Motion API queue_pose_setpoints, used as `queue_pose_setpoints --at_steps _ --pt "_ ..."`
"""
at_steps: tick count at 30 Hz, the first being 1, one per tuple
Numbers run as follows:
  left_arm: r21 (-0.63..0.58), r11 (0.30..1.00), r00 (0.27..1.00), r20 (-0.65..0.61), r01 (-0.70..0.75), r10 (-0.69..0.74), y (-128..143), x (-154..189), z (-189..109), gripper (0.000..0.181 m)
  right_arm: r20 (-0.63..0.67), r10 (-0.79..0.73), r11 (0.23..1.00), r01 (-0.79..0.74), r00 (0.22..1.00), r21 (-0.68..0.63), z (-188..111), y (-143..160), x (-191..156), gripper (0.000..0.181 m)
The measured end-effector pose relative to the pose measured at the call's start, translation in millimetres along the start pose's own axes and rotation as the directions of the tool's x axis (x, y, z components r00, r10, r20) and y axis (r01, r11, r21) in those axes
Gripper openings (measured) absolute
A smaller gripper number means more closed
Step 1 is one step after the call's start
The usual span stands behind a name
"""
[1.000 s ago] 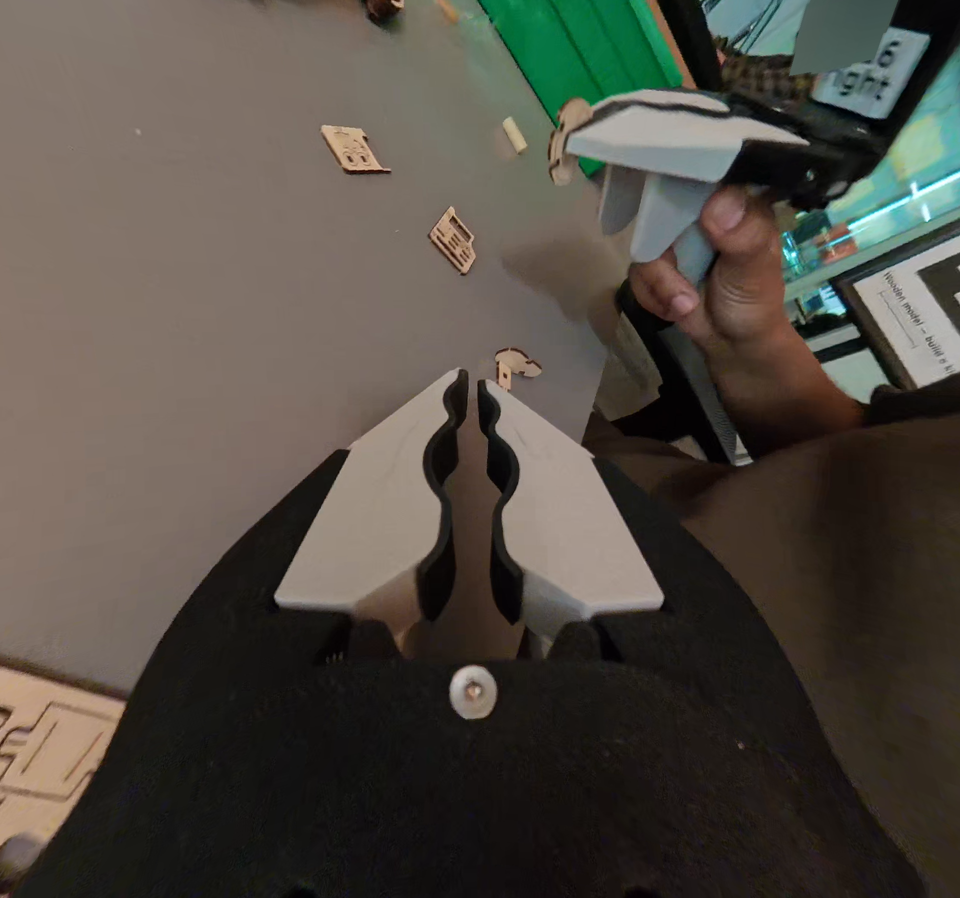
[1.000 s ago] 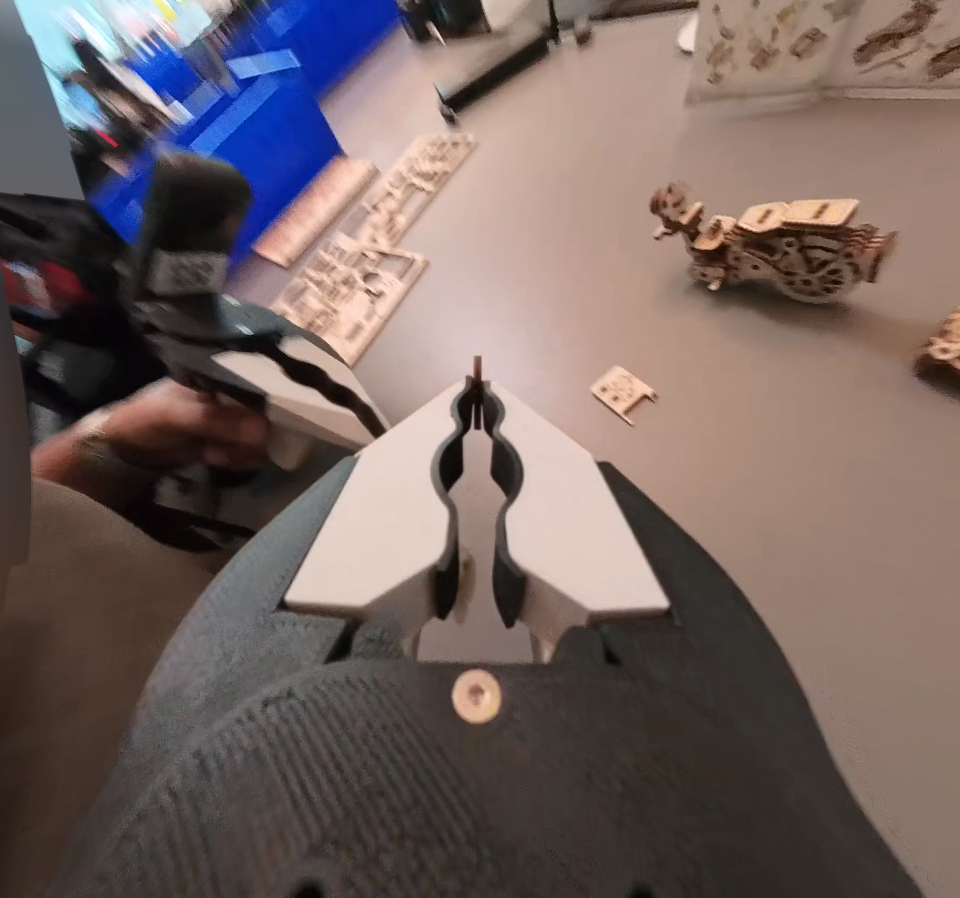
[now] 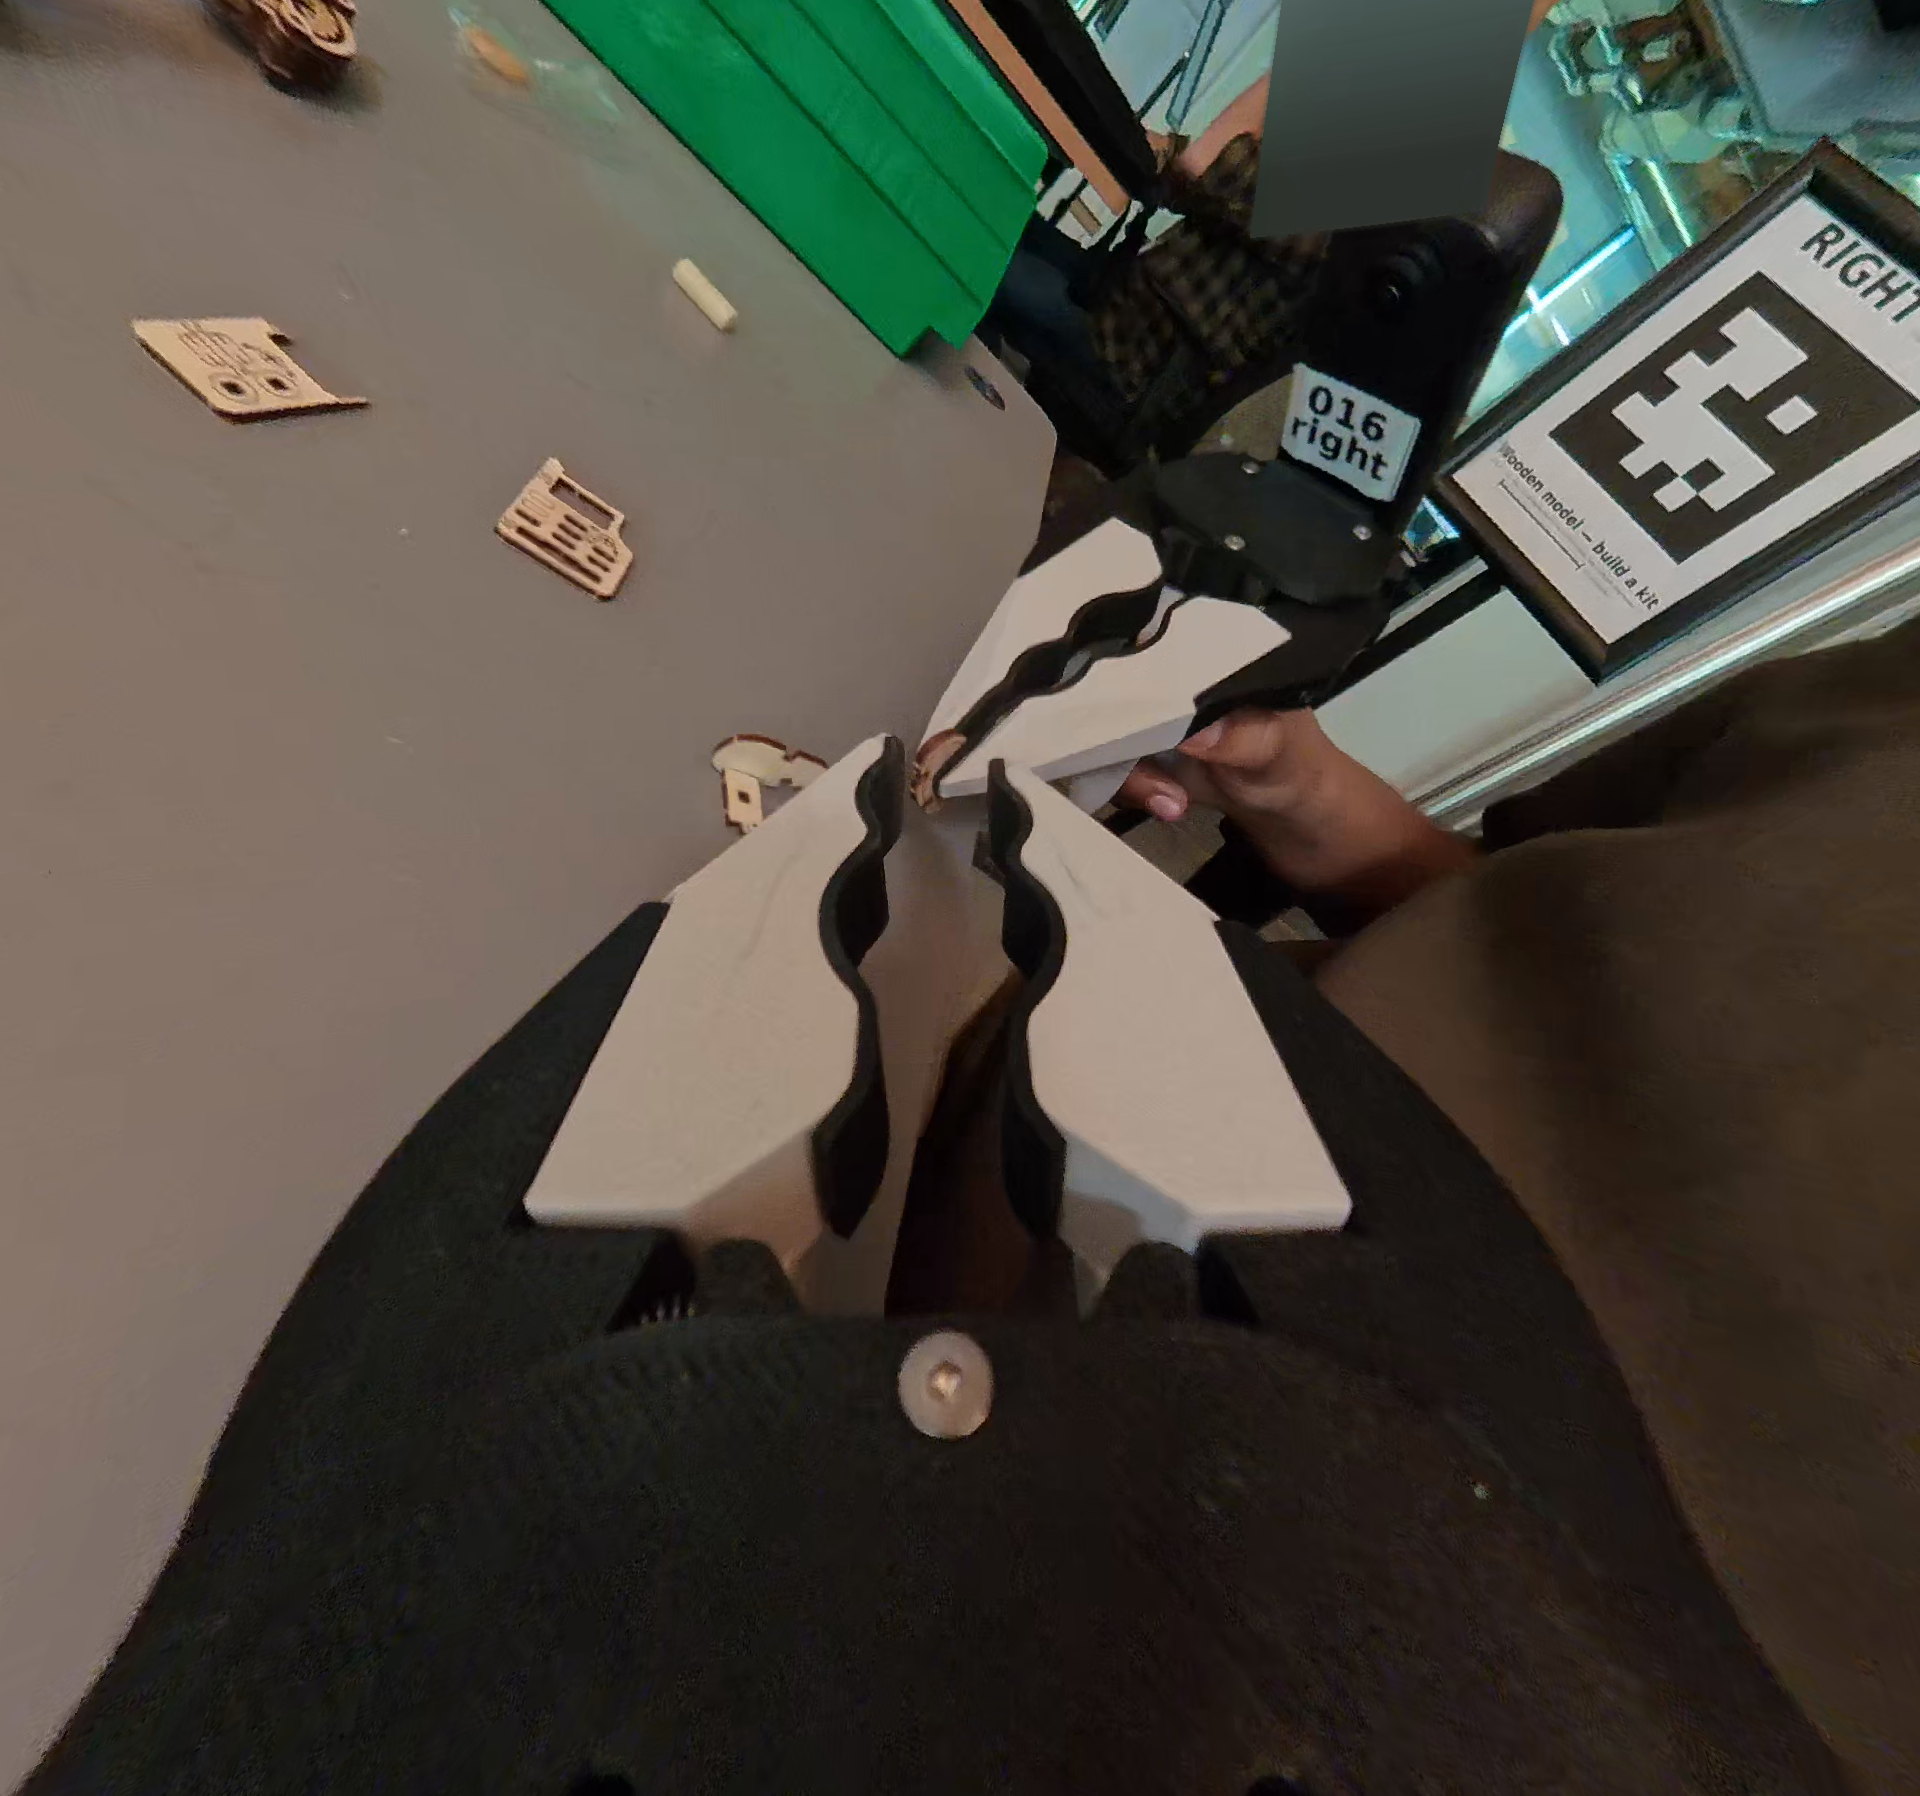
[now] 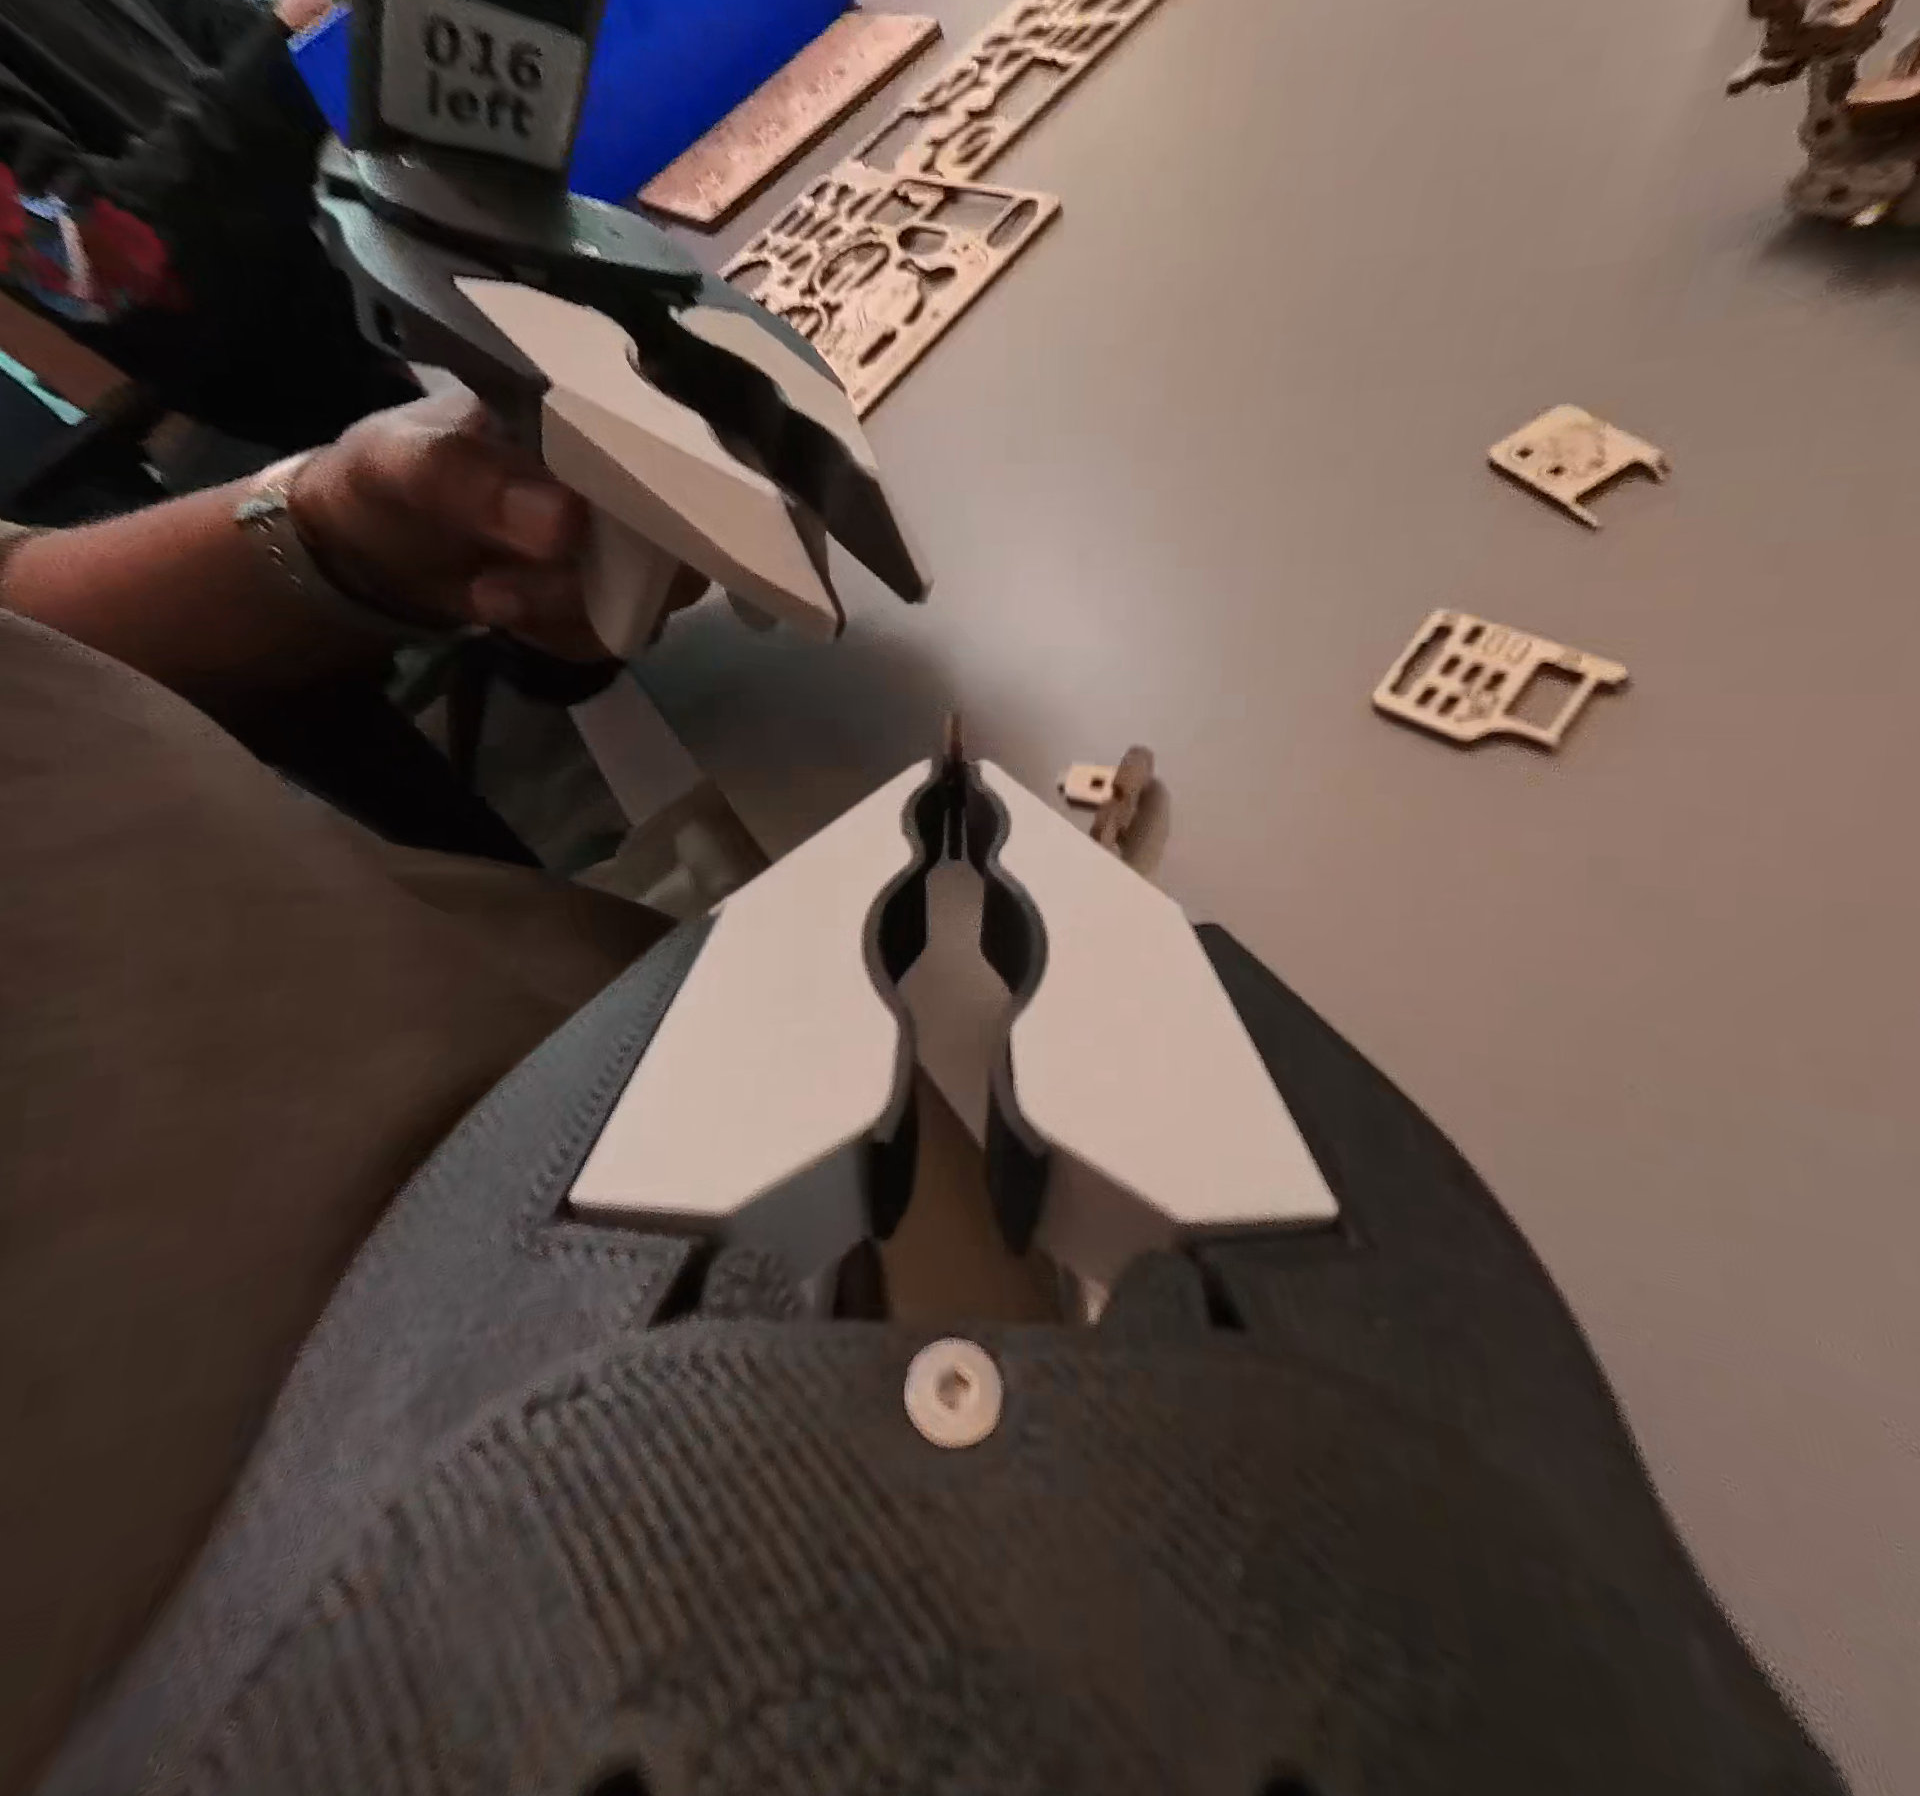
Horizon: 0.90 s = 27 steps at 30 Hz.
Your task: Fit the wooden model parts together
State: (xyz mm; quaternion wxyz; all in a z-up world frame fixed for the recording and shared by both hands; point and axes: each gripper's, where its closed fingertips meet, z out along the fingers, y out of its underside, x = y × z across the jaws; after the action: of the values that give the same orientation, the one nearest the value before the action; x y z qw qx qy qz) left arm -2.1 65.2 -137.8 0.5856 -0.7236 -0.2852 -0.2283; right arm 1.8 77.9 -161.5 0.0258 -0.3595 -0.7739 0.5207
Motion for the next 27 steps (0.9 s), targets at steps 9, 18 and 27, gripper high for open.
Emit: queue_pose_setpoints --at_steps 9,18,27 --pt "-0.085 0.996 0.999 -0.043 -0.002 -0.002 21 16 16 0.018 0.076 0.046 0.999 -0.045 0.996 -0.003 -6 13 -22 0.001" --pt "-0.106 0.992 0.990 -0.114 0.073 -0.085 21 19 16 0.004 0.161 0.069 0.996 -0.076 0.985 0.037 -4 2 -25 0.001" --pt "0.013 0.980 0.962 -0.192 0.200 -0.193 -2 19 2 0.001 0.278 0.230 0.955 -0.272 0.933 0.122 -13 -18 -17 0.000"
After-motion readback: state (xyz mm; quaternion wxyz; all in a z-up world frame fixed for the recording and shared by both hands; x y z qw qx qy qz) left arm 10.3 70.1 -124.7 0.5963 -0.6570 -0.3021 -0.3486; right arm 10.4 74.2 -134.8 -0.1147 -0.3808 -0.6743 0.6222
